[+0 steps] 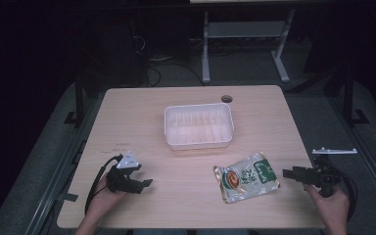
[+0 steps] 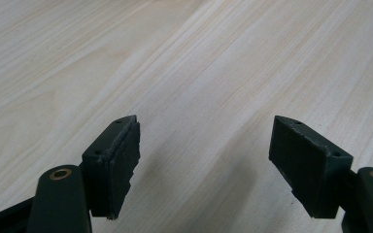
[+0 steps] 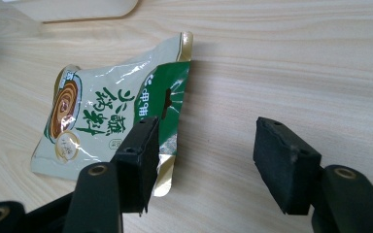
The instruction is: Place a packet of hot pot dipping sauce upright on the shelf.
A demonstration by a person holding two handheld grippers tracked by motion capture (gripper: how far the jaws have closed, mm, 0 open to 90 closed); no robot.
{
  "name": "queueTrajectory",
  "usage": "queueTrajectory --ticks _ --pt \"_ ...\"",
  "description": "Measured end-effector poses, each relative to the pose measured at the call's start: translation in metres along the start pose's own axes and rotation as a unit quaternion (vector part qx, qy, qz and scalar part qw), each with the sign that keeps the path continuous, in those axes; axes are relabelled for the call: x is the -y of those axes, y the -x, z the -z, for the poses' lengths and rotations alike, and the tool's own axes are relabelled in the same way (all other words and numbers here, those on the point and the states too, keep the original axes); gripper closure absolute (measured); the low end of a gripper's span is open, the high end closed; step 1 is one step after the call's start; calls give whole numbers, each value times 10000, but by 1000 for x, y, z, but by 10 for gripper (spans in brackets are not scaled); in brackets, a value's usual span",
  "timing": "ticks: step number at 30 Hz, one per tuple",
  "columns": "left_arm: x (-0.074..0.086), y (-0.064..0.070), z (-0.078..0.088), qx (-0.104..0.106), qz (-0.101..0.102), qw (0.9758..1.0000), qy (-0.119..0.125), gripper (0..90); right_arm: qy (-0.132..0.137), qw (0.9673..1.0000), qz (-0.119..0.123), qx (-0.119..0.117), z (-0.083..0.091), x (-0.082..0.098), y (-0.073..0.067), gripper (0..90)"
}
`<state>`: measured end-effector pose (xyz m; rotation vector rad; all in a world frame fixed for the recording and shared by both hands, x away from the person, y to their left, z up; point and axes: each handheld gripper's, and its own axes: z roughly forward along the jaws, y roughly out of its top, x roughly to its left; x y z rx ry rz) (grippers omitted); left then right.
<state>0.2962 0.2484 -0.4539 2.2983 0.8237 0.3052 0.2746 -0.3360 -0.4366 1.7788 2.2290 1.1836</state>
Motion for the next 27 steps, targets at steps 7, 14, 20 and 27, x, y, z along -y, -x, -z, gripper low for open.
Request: queueTrajectory --ticks 7,14,20,27 --pt "-4 6 -2 153 -13 9999 10 291 7 10000 38 -74 -2 -2 -2 408" --pt "-10 13 -3 238 -37 9997 30 318 -17 10000 78 -24 -4 -4 -2 405" --pt "-17 23 -4 327 -110 9994 57 353 1 10000 89 -37 -4 -6 -4 403" --pt "-28 34 -10 487 -218 9986 -13 416 -50 9997 234 1 -10 -14 -8 402"
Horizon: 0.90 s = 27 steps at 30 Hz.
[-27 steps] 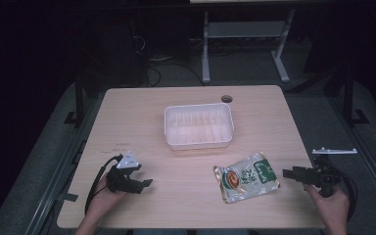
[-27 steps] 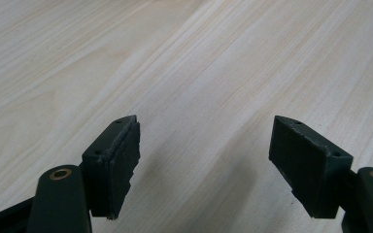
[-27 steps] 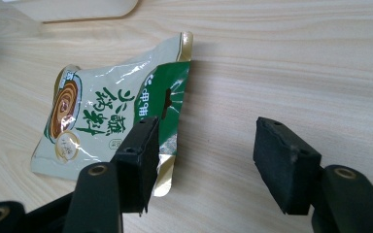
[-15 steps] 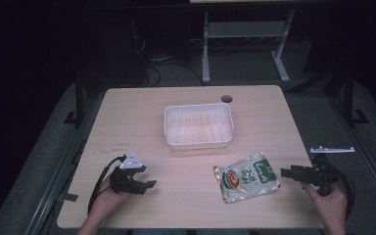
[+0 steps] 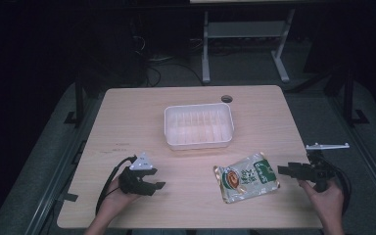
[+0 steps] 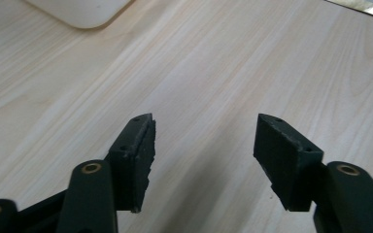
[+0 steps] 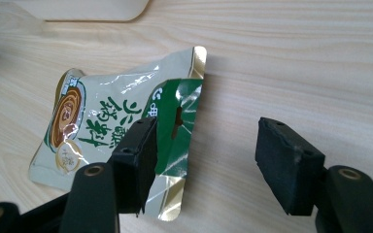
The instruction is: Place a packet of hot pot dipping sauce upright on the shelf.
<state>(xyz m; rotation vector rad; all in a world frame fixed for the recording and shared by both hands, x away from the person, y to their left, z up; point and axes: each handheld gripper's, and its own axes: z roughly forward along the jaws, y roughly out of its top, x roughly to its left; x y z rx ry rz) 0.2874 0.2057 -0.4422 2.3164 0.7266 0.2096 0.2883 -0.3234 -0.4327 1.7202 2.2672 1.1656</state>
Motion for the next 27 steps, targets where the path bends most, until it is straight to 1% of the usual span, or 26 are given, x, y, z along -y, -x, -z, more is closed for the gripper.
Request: queueTrajectory --ticks 3,6,8,12,15,21,22,24,27 --pt "-6 5 -4 37 -81 9999 -71 432 4 10000 19 6 -1 -4 0 402" --pt "-14 11 -8 81 -188 9998 -82 448 16 10000 76 28 -2 -8 -2 403" --pt "-21 17 -12 130 -242 9996 -58 460 16 9999 107 8 -3 -11 -3 403" --pt "-38 28 -21 223 -455 9987 -78 485 -16 9999 156 2 -4 -16 -6 404" --pt "-51 36 -28 301 -606 9976 -112 498 -20 9999 140 -70 -5 -20 -6 404" --pt "-70 48 -47 470 -724 9962 -139 534 -90 9997 131 -159 -12 -28 -7 404" --pt "-73 50 -50 478 -760 9958 -180 539 -88 9997 119 -205 -13 -29 -7 404" --pt "-78 53 -57 524 -769 9955 -201 552 -111 9995 82 -269 -17 -32 -6 404" --pt "-87 57 -66 572 -832 9946 -252 576 -244 9994 87 -243 -24 -37 -5 404"
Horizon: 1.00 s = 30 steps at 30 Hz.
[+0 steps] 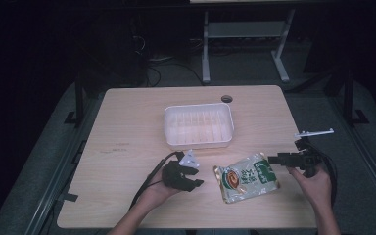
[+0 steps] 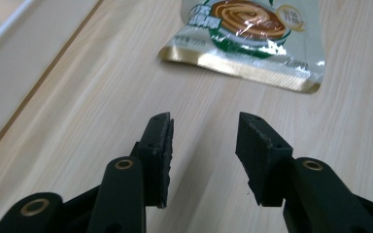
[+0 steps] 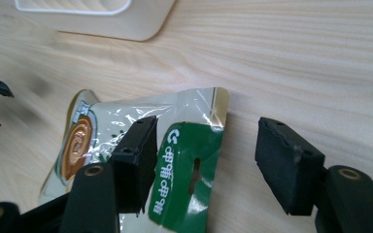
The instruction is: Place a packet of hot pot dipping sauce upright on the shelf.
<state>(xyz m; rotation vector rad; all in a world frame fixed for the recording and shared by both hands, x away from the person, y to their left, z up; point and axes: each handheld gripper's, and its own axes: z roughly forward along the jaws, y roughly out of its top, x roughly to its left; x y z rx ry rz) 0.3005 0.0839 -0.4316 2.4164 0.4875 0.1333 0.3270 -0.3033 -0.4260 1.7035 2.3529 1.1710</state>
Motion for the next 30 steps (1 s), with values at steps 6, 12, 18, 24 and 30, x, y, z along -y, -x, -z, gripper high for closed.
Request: queueTrajectory --ticks 6,12,18,24,30 --pt "-22 5 -19 149 -75 9998 -101 596 -256 9997 -20 -31 -12 -8 1 403" --pt "-44 17 -39 252 -237 9993 -160 607 -609 9981 -89 -36 -22 -5 3 409" --pt "-52 24 -54 334 -247 9989 -201 613 -849 9963 -100 -37 -30 -1 3 457" --pt "-52 26 -62 290 -298 9984 -390 617 -1039 9945 15 -120 -37 1 -1 519" --pt "-51 26 -64 243 -333 9983 -417 619 -1122 9936 74 -114 -40 2 -6 554"
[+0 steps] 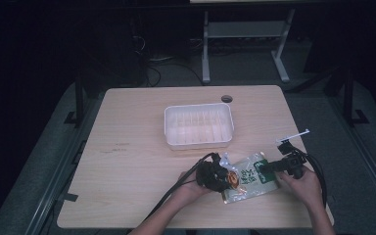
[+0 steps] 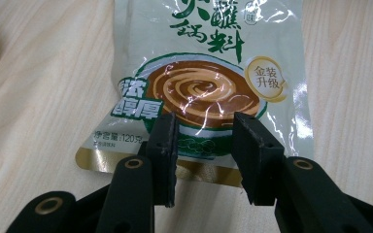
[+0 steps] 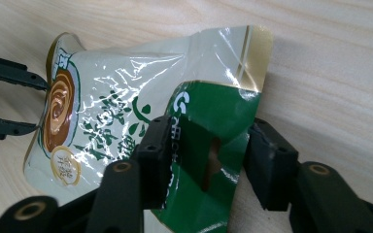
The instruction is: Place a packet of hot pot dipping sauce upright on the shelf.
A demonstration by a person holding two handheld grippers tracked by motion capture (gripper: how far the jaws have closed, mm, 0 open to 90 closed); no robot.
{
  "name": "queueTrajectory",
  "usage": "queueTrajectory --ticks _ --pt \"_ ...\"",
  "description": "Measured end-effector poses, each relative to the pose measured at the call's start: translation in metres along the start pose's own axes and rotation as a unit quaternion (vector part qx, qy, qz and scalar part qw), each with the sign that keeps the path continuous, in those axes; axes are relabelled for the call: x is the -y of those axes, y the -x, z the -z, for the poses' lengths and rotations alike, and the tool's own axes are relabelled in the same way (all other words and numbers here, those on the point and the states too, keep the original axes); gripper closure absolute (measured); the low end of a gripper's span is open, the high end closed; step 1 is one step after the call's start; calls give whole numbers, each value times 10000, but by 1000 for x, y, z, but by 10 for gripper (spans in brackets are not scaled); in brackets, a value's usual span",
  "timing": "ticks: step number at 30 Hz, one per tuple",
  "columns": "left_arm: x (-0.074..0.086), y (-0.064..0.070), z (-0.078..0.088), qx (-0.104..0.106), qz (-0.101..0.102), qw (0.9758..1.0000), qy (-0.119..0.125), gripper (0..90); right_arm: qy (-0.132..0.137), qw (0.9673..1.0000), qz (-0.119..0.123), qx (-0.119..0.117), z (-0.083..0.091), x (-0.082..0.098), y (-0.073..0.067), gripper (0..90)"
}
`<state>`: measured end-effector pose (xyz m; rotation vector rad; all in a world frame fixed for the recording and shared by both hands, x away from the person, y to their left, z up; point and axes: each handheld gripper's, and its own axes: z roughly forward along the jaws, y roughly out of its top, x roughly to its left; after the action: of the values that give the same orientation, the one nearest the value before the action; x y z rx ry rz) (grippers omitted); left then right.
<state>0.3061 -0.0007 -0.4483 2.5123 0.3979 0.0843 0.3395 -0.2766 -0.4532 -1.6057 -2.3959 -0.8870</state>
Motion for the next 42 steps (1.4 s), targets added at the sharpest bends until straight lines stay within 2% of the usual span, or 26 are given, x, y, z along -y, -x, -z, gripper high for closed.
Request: queueTrajectory --ticks 10,14,16,18,21,27,36,42 --pt "0 2 -2 -51 -49 10000 -33 618 129 9995 27 -271 8 5 -7 655" --pt "0 2 -1 -71 -81 9999 -29 614 117 9995 -11 -280 7 6 -10 705" --pt "1 2 -1 -83 -86 9999 -12 613 222 9988 -33 -434 10 7 -10 768" --pt "2 2 -1 -89 -79 9999 -5 610 230 9978 -41 -614 9 8 -11 792" --pt "3 2 0 -97 -83 9999 -28 602 95 9982 33 -597 5 7 -17 829" --pt "8 0 7 -127 -93 9999 52 579 188 9982 54 -571 7 4 -26 889" --pt "25 -9 31 -230 -6 9995 232 552 348 9982 61 -484 15 1 -37 896" --pt "41 -13 44 -272 74 9992 299 528 462 9976 61 -516 23 -1 -45 896"
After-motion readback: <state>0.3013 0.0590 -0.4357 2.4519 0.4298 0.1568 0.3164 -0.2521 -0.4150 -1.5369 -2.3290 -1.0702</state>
